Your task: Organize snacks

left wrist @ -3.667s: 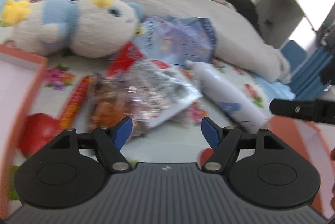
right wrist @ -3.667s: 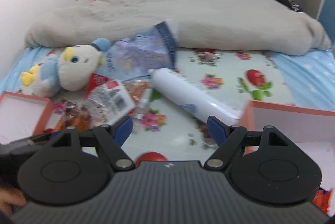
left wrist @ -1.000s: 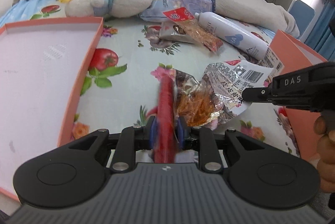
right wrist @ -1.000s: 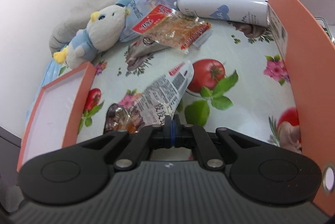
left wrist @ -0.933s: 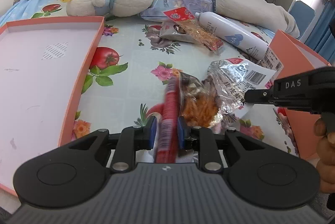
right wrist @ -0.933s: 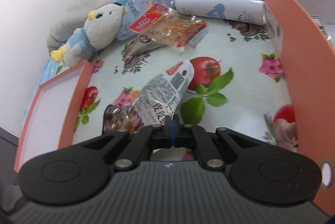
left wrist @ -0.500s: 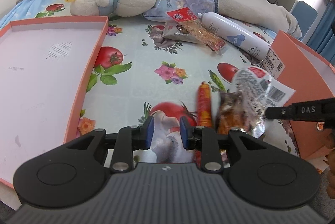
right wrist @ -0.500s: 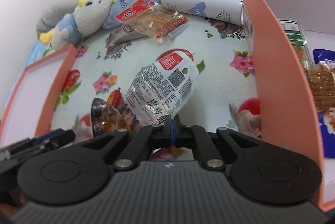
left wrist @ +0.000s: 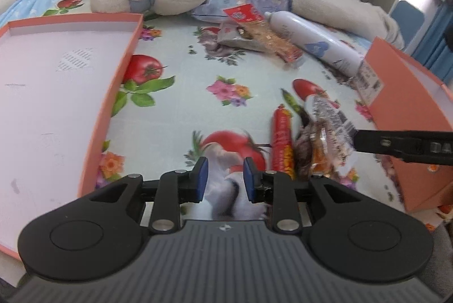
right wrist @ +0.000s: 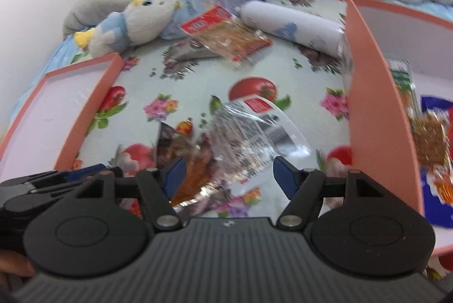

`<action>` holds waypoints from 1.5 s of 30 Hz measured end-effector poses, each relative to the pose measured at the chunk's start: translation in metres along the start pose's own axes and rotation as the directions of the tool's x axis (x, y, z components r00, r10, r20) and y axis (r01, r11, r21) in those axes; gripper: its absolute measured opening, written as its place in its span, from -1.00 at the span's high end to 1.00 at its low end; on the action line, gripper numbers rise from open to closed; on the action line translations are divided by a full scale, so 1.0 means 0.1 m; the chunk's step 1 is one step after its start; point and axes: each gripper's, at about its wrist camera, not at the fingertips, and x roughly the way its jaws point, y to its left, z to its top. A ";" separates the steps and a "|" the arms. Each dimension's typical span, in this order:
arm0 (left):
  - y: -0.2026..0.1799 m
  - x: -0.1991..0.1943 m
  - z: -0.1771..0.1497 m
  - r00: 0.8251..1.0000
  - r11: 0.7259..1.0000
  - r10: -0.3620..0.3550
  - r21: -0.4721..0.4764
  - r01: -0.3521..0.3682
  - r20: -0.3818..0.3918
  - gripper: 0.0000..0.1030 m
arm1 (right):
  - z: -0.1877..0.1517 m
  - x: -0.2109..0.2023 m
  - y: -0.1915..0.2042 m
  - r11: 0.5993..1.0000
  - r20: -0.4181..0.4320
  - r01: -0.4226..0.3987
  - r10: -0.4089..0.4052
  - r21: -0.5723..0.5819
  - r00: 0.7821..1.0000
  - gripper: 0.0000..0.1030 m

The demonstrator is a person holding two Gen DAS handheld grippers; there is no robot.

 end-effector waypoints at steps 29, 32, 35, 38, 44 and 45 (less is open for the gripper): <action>-0.32 0.10 -0.21 0.996 0.986 -0.081 0.140 0.086 -0.042 0.06 | 0.13 0.58 0.09 0.995 -0.081 -0.048 0.042 -0.082 0.996 0.86; -0.31 0.10 -0.20 0.996 0.988 -0.083 0.127 0.088 -0.041 0.06 | 0.11 0.51 0.05 0.996 -0.077 -0.039 0.032 -0.080 0.997 0.88; -0.31 0.11 -0.18 0.996 0.989 -0.080 0.121 0.084 -0.037 0.06 | 0.08 0.43 0.02 0.996 -0.070 -0.026 0.020 -0.083 0.997 0.88; -0.32 0.14 -0.15 0.996 0.989 -0.086 0.118 0.090 -0.039 0.06 | 0.06 0.37 0.00 0.997 -0.059 -0.011 0.007 -0.075 0.998 0.88; -0.45 0.22 -0.09 0.996 0.984 -0.080 0.158 0.085 -0.039 0.10 | 0.05 0.26 -0.04 0.998 -0.041 0.001 -0.003 -0.066 0.999 0.88; -0.49 0.25 -0.08 0.996 0.982 -0.075 0.170 0.081 -0.045 0.21 | 0.05 0.25 -0.04 0.998 -0.039 0.001 -0.003 -0.066 0.999 0.88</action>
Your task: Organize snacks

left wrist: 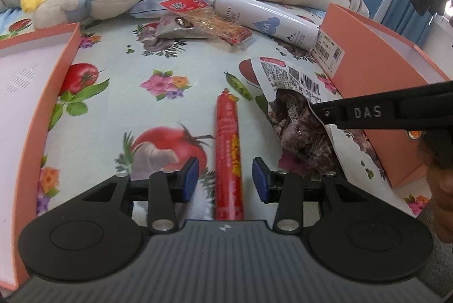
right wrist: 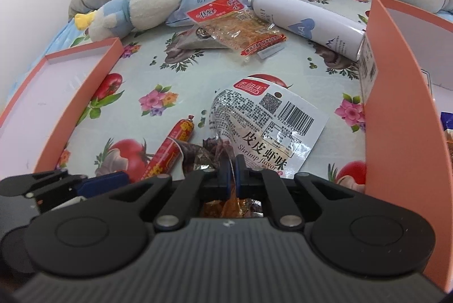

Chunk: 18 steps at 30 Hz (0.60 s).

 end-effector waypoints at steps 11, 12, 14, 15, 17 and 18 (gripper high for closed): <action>-0.15 0.06 0.13 0.999 0.998 0.040 0.038 -0.041 0.004 0.55 | 0.07 -0.23 -0.01 1.000 0.034 0.021 -0.021 -0.002 0.999 0.88; -0.14 0.03 0.14 0.999 0.999 0.037 0.030 -0.037 0.007 0.55 | 0.09 -0.27 -0.02 1.000 0.040 0.021 -0.021 0.002 0.999 0.88; -0.14 -0.04 0.19 0.999 0.999 0.031 0.010 -0.031 0.016 0.55 | 0.12 -0.34 -0.04 1.000 0.052 0.017 -0.018 0.011 0.998 0.88; -0.13 -0.08 0.22 0.999 1.000 0.030 0.000 -0.030 0.020 0.55 | 0.14 -0.38 -0.04 1.000 0.059 0.017 -0.017 0.013 0.998 0.88; -0.13 -0.17 0.31 0.999 0.999 0.024 -0.027 -0.023 0.029 0.55 | 0.19 -0.46 -0.04 1.000 0.075 0.017 -0.018 0.011 0.997 0.88; -0.12 -0.21 0.35 0.999 0.999 0.019 -0.044 -0.017 0.031 0.55 | 0.21 -0.50 -0.04 1.000 0.080 0.018 -0.019 0.009 0.997 0.88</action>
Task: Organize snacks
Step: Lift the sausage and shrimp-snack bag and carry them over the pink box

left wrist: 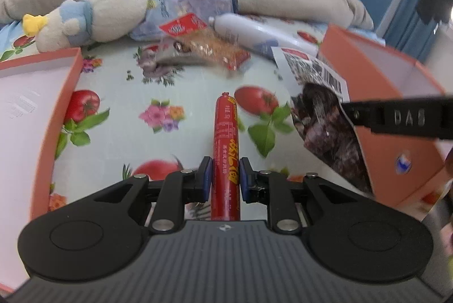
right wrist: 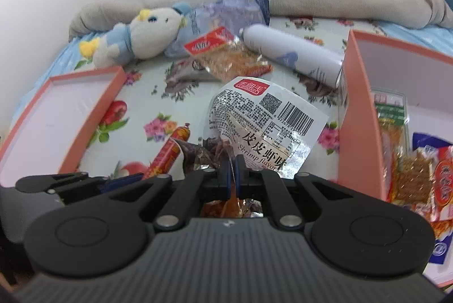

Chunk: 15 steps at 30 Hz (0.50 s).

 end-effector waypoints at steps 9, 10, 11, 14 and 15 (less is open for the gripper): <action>-0.11 -0.44 0.58 0.995 0.997 -0.034 -0.066 0.040 0.091 0.55 | 0.27 -0.39 -0.07 1.000 0.079 0.020 -0.019 -0.017 0.997 0.88; -0.14 -0.48 0.64 0.994 0.997 -0.040 -0.067 0.047 0.101 0.55 | 0.30 -0.42 -0.09 1.000 0.089 0.026 -0.024 -0.015 0.996 0.88; -0.16 -0.53 0.70 0.993 0.996 -0.045 -0.067 0.053 0.110 0.55 | 0.33 -0.46 -0.11 0.999 0.098 0.029 -0.027 -0.014 0.995 0.88; -0.25 -0.64 0.88 0.989 0.996 -0.059 -0.065 0.068 0.137 0.55 | 0.41 -0.58 -0.18 0.999 0.124 0.038 -0.037 -0.006 0.992 0.88; -0.27 -0.66 0.92 0.988 0.995 -0.066 -0.066 0.076 0.143 0.55 | 0.43 -0.62 -0.20 0.999 0.135 0.044 -0.043 -0.007 0.990 0.88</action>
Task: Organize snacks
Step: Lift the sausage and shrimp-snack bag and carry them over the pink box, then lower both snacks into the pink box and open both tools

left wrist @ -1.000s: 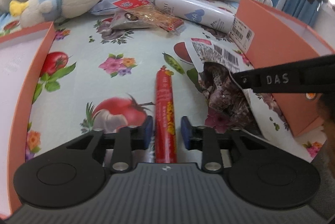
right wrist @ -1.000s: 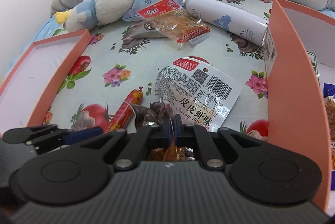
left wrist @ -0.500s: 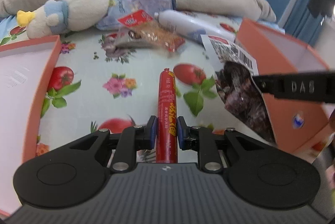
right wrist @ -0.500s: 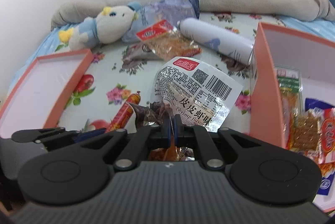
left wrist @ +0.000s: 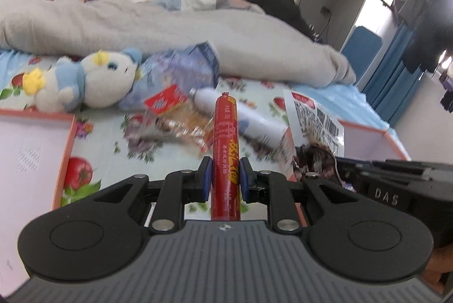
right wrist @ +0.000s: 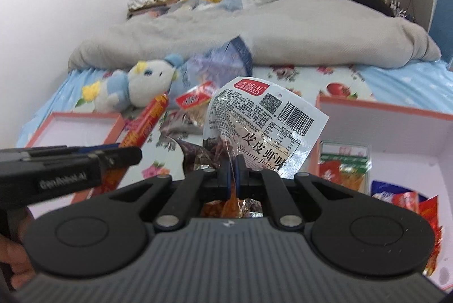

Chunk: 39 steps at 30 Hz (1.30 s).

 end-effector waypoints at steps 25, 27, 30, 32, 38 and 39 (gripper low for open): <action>-1.76 0.68 0.19 0.957 0.955 -0.272 0.093 0.281 -0.102 0.54 | -0.18 -0.54 -1.28 0.946 -0.029 0.258 -0.258 0.195 0.966 0.87; -1.86 0.85 0.10 0.949 0.955 -0.272 0.076 0.287 -0.160 0.54 | -0.23 -0.44 -1.34 0.943 -0.065 0.272 -0.265 0.190 0.962 0.87; -1.93 1.07 -0.03 0.937 0.957 -0.266 0.057 0.286 -0.225 0.54 | -0.32 -0.33 -1.47 0.937 -0.110 0.297 -0.281 0.186 0.953 0.87; -1.95 1.17 -0.09 0.932 0.961 -0.247 0.059 0.271 -0.264 0.54 | -0.40 -0.26 -1.56 0.931 -0.145 0.306 -0.281 0.197 0.949 0.87; -1.91 1.39 -0.23 0.905 0.966 -0.224 0.040 0.255 -0.362 0.54 | -0.62 -0.10 -1.81 0.908 -0.248 0.335 -0.274 0.252 0.929 0.82; -1.90 1.41 -0.25 0.901 0.966 -0.227 0.031 0.256 -0.370 0.54 | -0.65 -0.10 -1.84 0.901 -0.260 0.339 -0.271 0.270 0.927 0.82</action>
